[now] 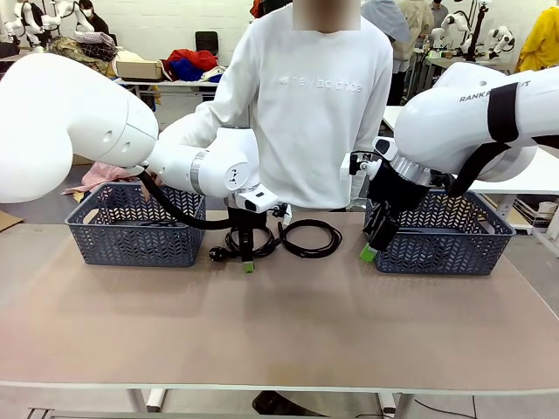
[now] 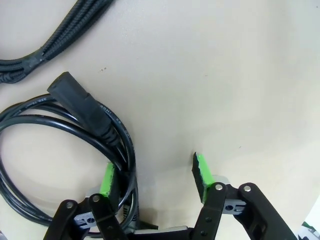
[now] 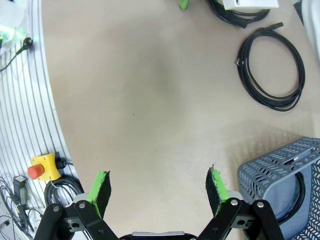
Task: Organize the cables according to human instructions.
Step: Pick up a bundle of cables and place it in the basket indicated by the human.
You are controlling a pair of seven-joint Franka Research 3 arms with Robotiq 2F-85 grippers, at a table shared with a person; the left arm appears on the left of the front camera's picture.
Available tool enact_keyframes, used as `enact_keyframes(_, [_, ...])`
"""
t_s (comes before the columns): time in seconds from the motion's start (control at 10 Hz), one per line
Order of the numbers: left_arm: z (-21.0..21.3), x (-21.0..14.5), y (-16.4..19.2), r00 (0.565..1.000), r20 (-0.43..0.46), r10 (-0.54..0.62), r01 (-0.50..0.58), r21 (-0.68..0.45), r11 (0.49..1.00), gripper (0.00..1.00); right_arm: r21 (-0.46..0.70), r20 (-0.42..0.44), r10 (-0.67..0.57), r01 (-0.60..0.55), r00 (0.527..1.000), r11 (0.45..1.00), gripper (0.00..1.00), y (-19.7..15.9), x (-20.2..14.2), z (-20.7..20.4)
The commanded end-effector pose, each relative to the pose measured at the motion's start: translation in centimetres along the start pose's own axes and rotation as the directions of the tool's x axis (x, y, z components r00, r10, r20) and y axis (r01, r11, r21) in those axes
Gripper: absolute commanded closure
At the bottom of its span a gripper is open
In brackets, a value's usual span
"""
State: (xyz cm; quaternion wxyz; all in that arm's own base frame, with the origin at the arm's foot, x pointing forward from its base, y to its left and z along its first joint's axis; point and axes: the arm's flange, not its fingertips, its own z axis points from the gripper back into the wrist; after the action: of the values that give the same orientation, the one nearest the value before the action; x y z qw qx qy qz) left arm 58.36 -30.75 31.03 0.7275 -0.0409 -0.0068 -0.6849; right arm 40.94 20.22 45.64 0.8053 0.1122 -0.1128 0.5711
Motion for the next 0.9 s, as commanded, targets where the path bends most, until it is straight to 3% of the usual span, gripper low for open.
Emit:
enact_keyframes(0.0, [0.2, -0.5, -0.5, 0.999, -0.028, 0.018, -0.018, 0.015, 1.0, 0.44, -0.007, 0.001, 0.001, -0.001, 1.0, 1.0, 0.0, -0.1, 0.3, 0.2])
enact_keyframes(0.1, [0.3, -0.5, -0.5, 1.0, -0.025, 0.018, -0.018, 0.017, 1.0, 0.77, -0.007, 0.001, 0.001, -0.001, 1.0, 1.0, 0.0, -0.1, 0.3, 0.2])
enact_keyframes(0.2, [0.4, -0.6, -0.6, 1.0, -0.024, 0.019, -0.019, 0.019, 1.0, 0.64, -0.007, 0.001, 0.001, -0.001, 1.0, 1.0, 0.0, -0.1, 0.3, 0.2])
enact_keyframes(0.3, [0.7, -0.6, -0.7, 0.999, -0.022, 0.026, -0.026, 0.026, 0.999, 0.96, -0.007, 0.001, 0.001, -0.001, 1.0, 1.0, 0.0, -0.1, 0.3, 0.2])
enact_keyframes(0.4, [0.9, -0.6, -0.7, 0.999, -0.021, 0.027, -0.026, 0.033, 0.999, 0.83, -0.007, 0.001, 0.001, -0.001, 1.0, 1.0, 0.0, -0.1, 0.3, 0.2])
enact_keyframes(0.5, [0.9, -0.7, -0.7, 0.999, -0.022, 0.028, -0.027, 0.035, 0.999, 1.0, -0.007, 0.001, 0.001, -0.001, 1.0, 1.0, 0.0, -0.1, 0.3, 0.2])
enact_keyframes(0.8, [1.2, -0.8, -0.7, 0.999, -0.034, 0.027, -0.026, 0.042, 0.999, 1.0, -0.007, 0.001, 0.001, -0.001, 1.0, 1.0, 0.0, -0.1, 0.3, 0.2])
